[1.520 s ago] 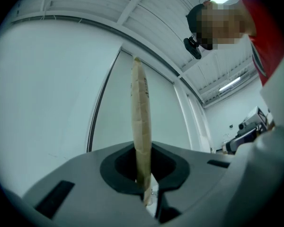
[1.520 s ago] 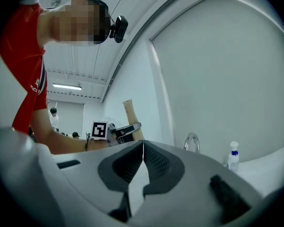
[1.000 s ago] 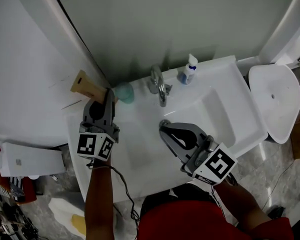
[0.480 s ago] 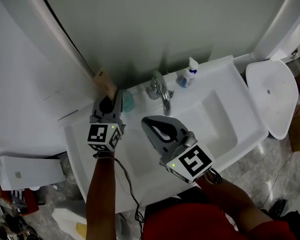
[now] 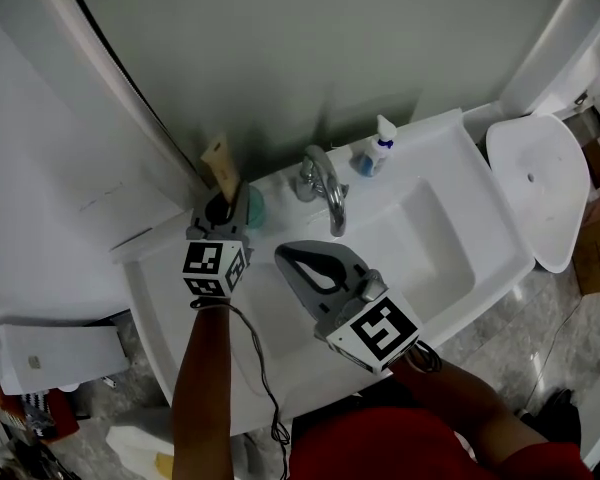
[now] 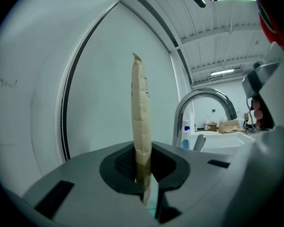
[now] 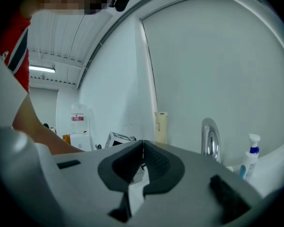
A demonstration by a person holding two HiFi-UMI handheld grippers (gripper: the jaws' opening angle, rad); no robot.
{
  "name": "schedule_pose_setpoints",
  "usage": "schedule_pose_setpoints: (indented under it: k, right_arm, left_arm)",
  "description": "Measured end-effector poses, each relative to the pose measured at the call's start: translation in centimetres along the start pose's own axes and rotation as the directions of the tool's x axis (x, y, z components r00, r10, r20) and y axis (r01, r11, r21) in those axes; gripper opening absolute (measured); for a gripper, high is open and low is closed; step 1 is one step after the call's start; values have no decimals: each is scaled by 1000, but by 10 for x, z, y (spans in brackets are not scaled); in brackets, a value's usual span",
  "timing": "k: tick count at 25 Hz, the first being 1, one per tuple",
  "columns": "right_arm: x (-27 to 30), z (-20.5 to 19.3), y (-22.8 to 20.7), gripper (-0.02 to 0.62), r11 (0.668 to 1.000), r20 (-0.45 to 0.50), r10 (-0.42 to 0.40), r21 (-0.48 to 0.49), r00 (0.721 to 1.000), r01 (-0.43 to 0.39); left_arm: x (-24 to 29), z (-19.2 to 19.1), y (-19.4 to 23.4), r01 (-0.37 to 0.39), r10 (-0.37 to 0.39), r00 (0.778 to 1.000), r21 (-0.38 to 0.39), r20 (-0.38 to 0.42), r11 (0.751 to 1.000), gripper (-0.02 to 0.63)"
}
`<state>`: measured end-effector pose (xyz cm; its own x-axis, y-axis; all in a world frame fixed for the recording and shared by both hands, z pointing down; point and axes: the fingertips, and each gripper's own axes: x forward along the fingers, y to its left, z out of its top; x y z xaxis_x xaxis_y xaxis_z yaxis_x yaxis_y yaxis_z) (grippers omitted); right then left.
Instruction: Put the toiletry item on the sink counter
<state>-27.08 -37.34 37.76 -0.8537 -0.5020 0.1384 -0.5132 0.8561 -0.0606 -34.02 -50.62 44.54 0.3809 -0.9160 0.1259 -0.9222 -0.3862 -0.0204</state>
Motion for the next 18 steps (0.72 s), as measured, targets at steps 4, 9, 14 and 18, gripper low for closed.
schedule_pose_setpoints:
  k: [4, 9, 14, 18]
  right_arm:
    - [1, 1, 3, 28, 1000, 8, 8, 5, 1000, -8]
    - [2, 7, 8, 28, 1000, 32, 26, 16, 999, -26]
    - [-2, -3, 4, 28, 1000, -4, 26, 3, 1000, -26]
    - [-5, 2, 5, 28, 999, 16, 32, 15, 999, -32]
  left_arm:
    - [1, -2, -2, 12, -12, 1000, 10, -3, 1000, 37]
    - [2, -3, -5, 35, -35, 999, 5, -3, 999, 99]
    - [-1, -5, -6, 50, -50, 999, -10, -6, 999, 162]
    - [-12, 5, -10, 58, -58, 998, -2, 29, 998, 242]
